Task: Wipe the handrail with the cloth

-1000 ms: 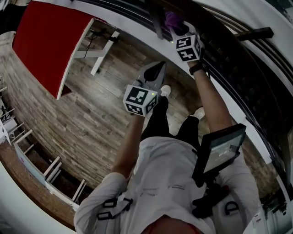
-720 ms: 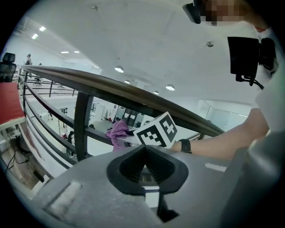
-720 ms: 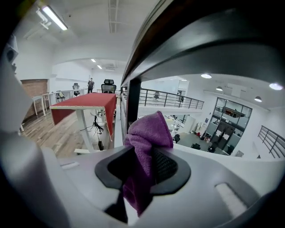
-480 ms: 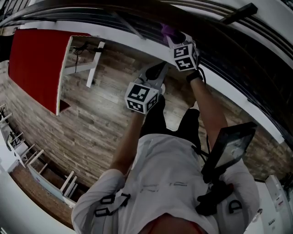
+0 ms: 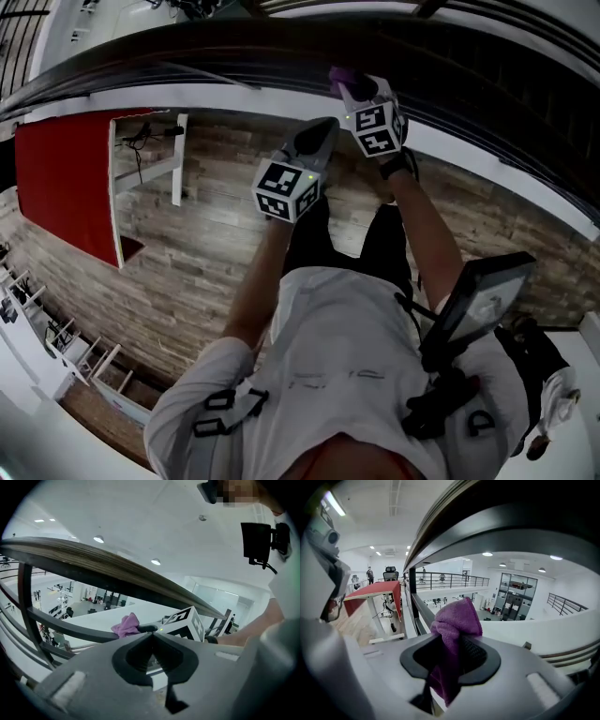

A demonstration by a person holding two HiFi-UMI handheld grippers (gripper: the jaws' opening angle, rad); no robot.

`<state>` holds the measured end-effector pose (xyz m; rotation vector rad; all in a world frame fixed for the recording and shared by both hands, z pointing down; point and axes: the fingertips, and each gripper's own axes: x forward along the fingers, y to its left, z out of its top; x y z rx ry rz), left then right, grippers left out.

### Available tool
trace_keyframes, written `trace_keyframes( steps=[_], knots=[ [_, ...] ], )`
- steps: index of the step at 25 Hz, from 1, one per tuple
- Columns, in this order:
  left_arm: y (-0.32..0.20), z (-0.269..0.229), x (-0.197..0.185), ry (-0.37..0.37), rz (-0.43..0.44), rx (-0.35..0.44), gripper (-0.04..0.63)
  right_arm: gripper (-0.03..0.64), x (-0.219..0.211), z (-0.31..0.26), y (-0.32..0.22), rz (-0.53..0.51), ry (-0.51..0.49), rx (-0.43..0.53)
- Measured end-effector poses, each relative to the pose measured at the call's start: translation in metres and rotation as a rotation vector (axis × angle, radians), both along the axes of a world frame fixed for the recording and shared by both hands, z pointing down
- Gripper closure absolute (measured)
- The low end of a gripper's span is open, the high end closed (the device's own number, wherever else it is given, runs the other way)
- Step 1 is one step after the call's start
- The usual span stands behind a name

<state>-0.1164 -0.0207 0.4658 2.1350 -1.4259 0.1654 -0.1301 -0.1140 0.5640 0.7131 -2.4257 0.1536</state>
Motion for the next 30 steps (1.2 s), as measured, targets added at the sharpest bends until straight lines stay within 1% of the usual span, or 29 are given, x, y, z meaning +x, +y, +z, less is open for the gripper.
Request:
trace_keyframes(
  steps=[6,15,19,23,30],
  knots=[
    [-0.012,-0.002,0.070,0.015,0.085,-0.014,0.594,0.508,0.095,0.003,-0.012,0.136,-0.015,-0.027],
    [-0.020,-0.011,0.199,0.027,0.269,-0.030,0.594,0.508,0.223,0.010,-0.017,0.266,-0.038,-0.046],
    [-0.028,-0.021,0.241,0.025,0.344,-0.016,0.594,0.508,0.272,0.008,-0.024,0.311,-0.036,-0.038],
    [-0.037,-0.017,0.287,0.015,0.407,-0.015,0.594,0.508,0.329,0.008,-0.027,0.373,-0.035,-0.037],
    [-0.042,-0.013,0.379,0.035,0.529,-0.012,0.594,0.508,0.442,0.008,-0.034,0.501,0.001,-0.019]
  ],
)
